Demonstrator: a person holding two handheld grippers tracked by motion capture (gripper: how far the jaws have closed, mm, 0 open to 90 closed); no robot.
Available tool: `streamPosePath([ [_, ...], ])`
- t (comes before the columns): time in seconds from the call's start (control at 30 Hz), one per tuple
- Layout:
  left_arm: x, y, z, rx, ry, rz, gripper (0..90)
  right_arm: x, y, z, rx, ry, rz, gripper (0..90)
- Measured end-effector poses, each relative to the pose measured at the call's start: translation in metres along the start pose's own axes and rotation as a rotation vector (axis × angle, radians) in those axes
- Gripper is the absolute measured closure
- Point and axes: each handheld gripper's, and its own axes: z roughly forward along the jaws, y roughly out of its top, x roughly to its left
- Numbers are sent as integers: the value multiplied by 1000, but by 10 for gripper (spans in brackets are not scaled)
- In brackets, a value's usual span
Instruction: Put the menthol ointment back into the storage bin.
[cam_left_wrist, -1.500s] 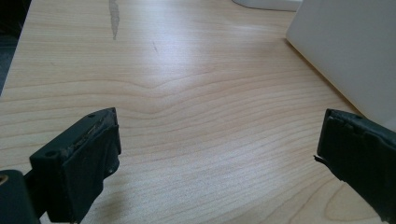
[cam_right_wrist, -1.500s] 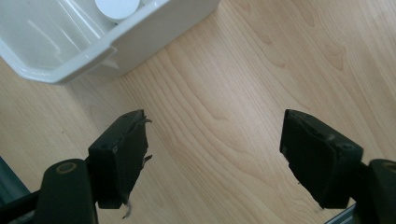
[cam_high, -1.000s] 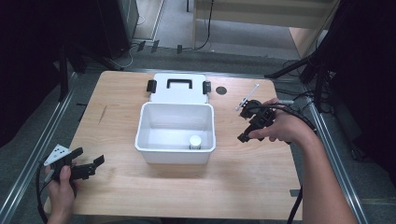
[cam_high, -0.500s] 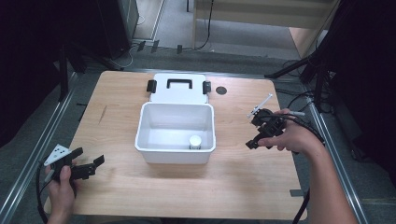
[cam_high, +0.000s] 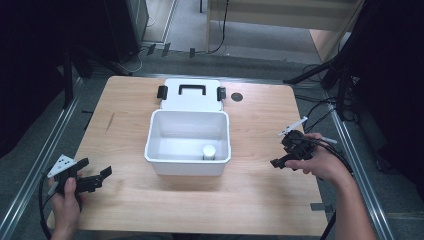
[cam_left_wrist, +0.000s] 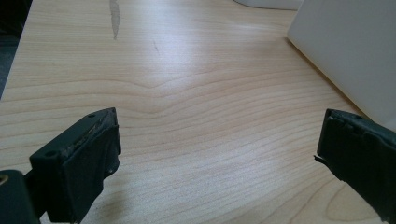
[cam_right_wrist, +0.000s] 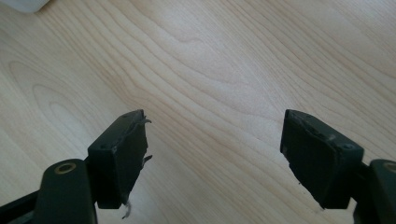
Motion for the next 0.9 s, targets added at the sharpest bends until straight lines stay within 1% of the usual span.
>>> streamPosePath([
  [0.07, 0, 0, 0, 0, 0, -1, 3, -2, -8, 3, -40, -9, 10, 238],
  [0.13, 0, 0, 0, 0, 0, -2, 3, -3, -15, 6, -81, -27, 13, 237],
  [0.23, 0, 0, 0, 1, 0, -3, 3, -4, -26, 11, -170, -41, 45, 231],
  [0.33, 0, 0, 0, 0, 0, -3, 3, -4, -38, 19, -252, -61, 56, 224],
  [0.47, 0, 0, 0, 1, 1, -4, 3, -2, -52, 29, -336, -97, 70, 207],
  [0.57, 1, 0, 0, 2, -1, -6, 3, 2, -62, 34, -418, -100, 107, 203],
  [0.6, 1, 0, 0, 2, -1, -6, 3, 2, -66, 36, -450, -103, 110, 203],
  [0.67, 1, 0, 0, 2, -1, -6, 3, 5, -74, 39, -520, -102, 140, 201],
  [0.7, 1, 0, 0, 3, -1, -6, 3, 5, -76, 40, -541, -101, 146, 200],
  [0.73, 1, 0, 0, 3, -2, -8, 3, 7, -81, 42, -574, -100, 153, 200],
  [0.83, 1, 0, 0, 1, -2, -8, 3, 10, -92, 45, -634, -113, 169, 200],
  [0.9, 0, 0, 0, 1, 0, -7, 3, 11, -100, 46, -705, -112, 182, 202],
])
